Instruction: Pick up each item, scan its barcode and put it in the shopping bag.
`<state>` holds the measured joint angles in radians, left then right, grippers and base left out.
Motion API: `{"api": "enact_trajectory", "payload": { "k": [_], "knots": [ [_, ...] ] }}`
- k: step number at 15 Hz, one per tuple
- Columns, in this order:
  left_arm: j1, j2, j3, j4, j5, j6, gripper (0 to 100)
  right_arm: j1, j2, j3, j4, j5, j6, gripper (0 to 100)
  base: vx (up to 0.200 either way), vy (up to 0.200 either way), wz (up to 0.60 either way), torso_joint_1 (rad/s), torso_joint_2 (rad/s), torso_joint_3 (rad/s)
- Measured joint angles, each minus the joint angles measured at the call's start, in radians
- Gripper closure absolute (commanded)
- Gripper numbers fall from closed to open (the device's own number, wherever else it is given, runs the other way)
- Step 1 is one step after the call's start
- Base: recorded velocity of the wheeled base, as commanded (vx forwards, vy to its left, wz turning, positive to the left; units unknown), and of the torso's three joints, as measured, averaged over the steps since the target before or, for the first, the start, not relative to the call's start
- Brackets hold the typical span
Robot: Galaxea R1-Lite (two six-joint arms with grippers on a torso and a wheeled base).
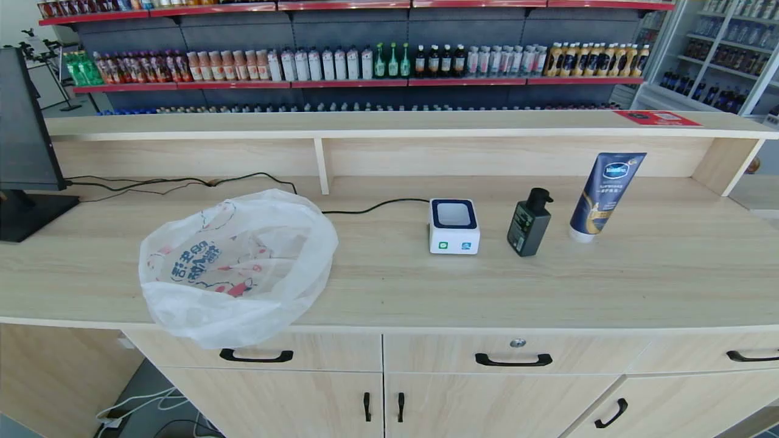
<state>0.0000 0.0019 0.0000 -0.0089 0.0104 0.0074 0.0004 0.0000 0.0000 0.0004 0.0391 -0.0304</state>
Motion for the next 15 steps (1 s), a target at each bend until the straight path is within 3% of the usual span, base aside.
{"api": "enact_trajectory", "payload": {
  "k": [3, 7, 10, 12, 15],
  "knots": [
    [0.0, 0.0, 0.0, 0.0, 0.0, 0.0, 0, 0.002, 0.029, -0.088, -0.05, 0.05, -0.006, 0, 0.0, 0.0, 0.0, 0.0, 0.0, 0.0],
    [0.0, 0.0, 0.0, 0.0, 0.0, 0.0, 0, 0.025, 0.372, -0.49, -0.154, 0.085, 0.072, 0, 0.0, 0.0, 0.0, 0.0, 0.0, 0.0],
    [0.0, 0.0, 0.0, 0.0, 0.0, 0.0, 0, 0.041, 0.796, -0.75, -0.424, 0.101, 0.105, 0, 0.0, 0.0, 0.0, 0.0, 0.0, 0.0],
    [0.0, 0.0, 0.0, 0.0, 0.0, 0.0, 0, 0.047, 1.074, -0.854, -0.675, 0.109, 0.116, 0, 0.0, 0.0, 0.0, 0.0, 0.0, 0.0],
    [0.0, 0.0, 0.0, 0.0, 0.0, 0.0, 0, 0.044, 1.407, -0.938, -0.907, 0.115, 0.121, 0, 0.0, 0.0, 0.0, 0.0, 0.0, 0.0]
  ]
}}
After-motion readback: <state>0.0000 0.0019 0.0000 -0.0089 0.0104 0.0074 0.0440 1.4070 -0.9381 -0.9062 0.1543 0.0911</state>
